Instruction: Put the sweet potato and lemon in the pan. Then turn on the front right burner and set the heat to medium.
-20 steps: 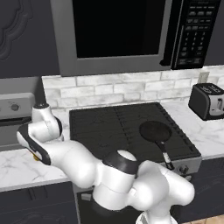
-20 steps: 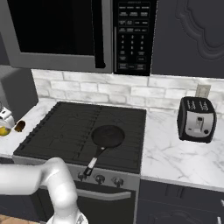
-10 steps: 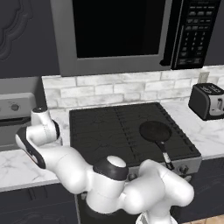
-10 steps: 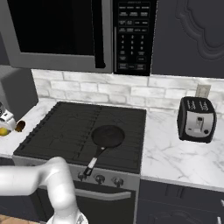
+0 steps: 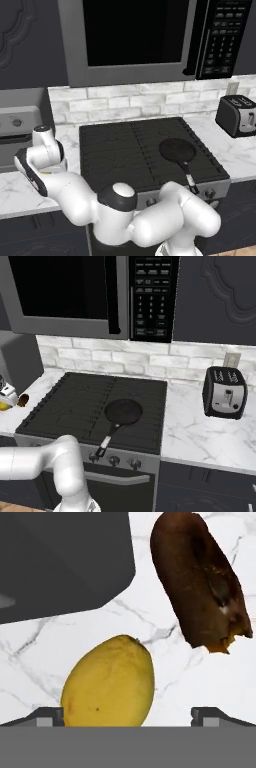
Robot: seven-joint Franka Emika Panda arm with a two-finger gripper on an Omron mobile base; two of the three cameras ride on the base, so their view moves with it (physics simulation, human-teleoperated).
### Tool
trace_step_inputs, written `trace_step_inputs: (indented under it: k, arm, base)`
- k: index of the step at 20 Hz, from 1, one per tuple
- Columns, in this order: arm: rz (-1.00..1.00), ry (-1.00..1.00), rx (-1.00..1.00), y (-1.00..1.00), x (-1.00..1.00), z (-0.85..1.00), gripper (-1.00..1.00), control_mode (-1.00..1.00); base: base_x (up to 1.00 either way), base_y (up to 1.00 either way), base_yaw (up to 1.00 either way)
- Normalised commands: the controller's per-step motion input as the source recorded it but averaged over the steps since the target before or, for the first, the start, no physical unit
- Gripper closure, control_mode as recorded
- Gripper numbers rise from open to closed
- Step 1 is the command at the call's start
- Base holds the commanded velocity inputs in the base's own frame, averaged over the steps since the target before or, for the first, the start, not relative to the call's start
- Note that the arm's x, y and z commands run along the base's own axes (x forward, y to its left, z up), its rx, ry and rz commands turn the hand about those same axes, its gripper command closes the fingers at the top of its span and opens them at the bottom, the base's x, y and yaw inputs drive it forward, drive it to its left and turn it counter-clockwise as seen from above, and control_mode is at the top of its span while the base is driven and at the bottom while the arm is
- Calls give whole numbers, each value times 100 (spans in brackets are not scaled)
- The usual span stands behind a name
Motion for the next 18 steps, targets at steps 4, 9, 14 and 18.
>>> trace_step_inputs:
  k: [4, 9, 14, 18]
  arm:
    - [0, 0, 0, 10, 17, -1, -100, -100]
    - [0, 0, 0, 11, 6, -5, -100, -100]
    - [0, 0, 0, 5, 0, -25, -100, -100]
    - [0, 0, 0, 0, -11, -39, -100, -100]
  base:
    - [0, 0, 0]
    - [0, 0, 0]
    - [0, 0, 0]
    - [0, 0, 0]
